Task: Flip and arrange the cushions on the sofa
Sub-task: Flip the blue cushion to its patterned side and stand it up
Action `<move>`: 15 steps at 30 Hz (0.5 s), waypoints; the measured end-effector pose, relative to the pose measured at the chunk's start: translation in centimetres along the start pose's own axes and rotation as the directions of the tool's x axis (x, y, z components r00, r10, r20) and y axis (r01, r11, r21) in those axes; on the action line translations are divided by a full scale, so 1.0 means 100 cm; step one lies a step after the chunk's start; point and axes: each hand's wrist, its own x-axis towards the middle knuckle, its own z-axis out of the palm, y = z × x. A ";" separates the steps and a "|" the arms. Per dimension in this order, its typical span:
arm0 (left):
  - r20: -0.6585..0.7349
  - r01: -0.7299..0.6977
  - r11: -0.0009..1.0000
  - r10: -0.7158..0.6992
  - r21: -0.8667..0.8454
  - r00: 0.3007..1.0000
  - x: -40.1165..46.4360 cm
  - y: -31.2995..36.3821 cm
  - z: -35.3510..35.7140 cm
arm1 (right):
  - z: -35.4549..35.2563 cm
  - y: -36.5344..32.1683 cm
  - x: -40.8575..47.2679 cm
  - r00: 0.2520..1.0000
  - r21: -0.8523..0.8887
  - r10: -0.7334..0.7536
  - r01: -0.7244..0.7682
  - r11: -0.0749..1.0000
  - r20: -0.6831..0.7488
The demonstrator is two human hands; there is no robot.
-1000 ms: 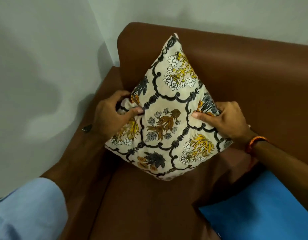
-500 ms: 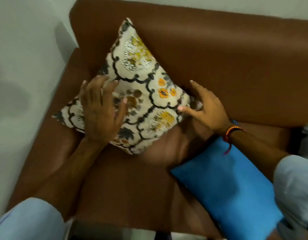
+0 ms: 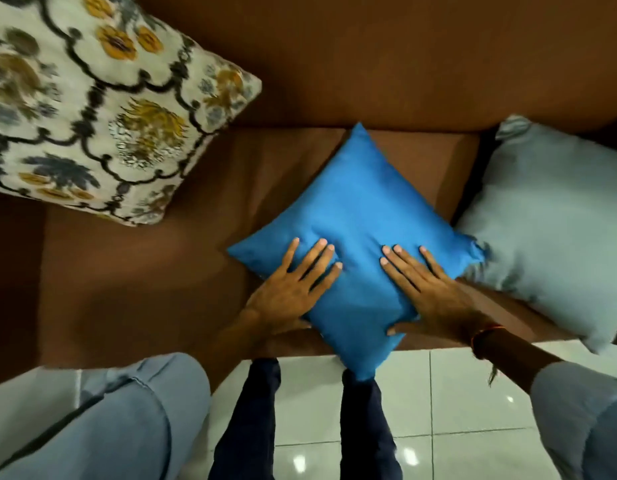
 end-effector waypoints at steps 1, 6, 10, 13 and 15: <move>-0.012 0.027 1.000 -0.027 0.011 1.000 0.003 0.009 0.008 | 0.016 0.006 -0.013 0.999 -0.005 -0.026 0.026 1.000 -0.024; 0.034 0.110 0.994 -0.110 -0.007 0.993 0.014 0.002 0.010 | 0.048 0.038 -0.029 0.967 -0.112 -0.210 0.195 0.974 -0.143; 0.000 0.286 0.840 -0.323 -0.460 0.947 0.017 -0.030 -0.042 | 0.001 0.070 0.004 0.935 0.032 -0.170 0.189 0.981 -0.312; -0.175 0.358 0.699 -0.567 -0.619 0.805 0.024 -0.067 -0.088 | -0.062 0.118 0.038 0.888 0.172 0.024 0.063 0.983 -0.460; -0.233 0.403 0.735 -0.595 -0.544 0.769 0.044 -0.082 -0.116 | -0.102 0.150 0.054 0.878 0.321 0.186 -0.039 0.946 -0.441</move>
